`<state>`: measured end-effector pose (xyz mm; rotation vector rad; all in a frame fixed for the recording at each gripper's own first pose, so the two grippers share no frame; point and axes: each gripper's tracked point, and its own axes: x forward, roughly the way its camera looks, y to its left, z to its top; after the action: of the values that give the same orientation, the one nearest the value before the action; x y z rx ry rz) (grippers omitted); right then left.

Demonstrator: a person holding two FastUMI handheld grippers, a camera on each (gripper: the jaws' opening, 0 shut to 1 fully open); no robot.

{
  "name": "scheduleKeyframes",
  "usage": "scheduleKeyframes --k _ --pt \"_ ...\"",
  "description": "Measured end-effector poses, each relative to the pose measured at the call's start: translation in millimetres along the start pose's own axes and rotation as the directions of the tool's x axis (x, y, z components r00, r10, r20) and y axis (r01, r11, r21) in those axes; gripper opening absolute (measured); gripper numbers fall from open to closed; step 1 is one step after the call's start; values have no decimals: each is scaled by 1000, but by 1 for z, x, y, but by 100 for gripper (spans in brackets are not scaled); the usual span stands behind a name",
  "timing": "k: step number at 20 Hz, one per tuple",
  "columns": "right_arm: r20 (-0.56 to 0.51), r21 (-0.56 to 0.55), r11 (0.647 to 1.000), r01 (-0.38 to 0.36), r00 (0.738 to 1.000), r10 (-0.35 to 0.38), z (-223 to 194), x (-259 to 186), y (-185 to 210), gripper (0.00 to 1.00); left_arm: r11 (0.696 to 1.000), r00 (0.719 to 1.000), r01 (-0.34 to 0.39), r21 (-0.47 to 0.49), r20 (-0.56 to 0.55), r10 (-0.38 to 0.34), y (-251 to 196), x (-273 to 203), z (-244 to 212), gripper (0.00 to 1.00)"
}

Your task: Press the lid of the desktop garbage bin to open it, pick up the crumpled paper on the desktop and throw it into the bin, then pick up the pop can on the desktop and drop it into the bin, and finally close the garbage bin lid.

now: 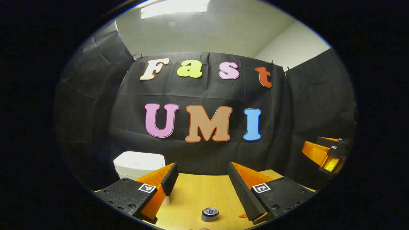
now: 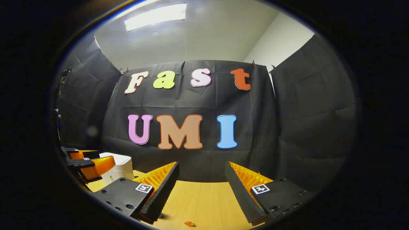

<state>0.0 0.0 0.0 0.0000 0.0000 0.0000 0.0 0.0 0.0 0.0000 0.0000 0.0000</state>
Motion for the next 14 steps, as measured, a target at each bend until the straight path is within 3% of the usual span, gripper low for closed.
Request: scheduleKeyframes --k 1,2,11,12,13,14 --pt "-4 7 1000 -7 1000 7 -1 0 2 100 1000 1000 2 0 -2 -2 0 -1 0 92" --pt "-5 19 1000 -19 1000 19 -1 0 6 96 1000 1000 4 2 -4 -4 -1 -1 0 92" --pt "-1 27 999 -34 999 35 3 1 9 96 999 1000 24 29 1 -25 -6 -2 2 93" --pt "-3 27 999 -34 999 34 3 1 9 100 999 1000 24 30 3 -24 -5 -1 2 92" --pt "-4 26 999 -34 999 34 2 1 9 96 999 1000 24 30 5 -24 -5 0 2 93" --pt "-8 24 999 -35 999 35 2 1 10 100 999 1000 23 30 7 -23 -5 -1 3 93"
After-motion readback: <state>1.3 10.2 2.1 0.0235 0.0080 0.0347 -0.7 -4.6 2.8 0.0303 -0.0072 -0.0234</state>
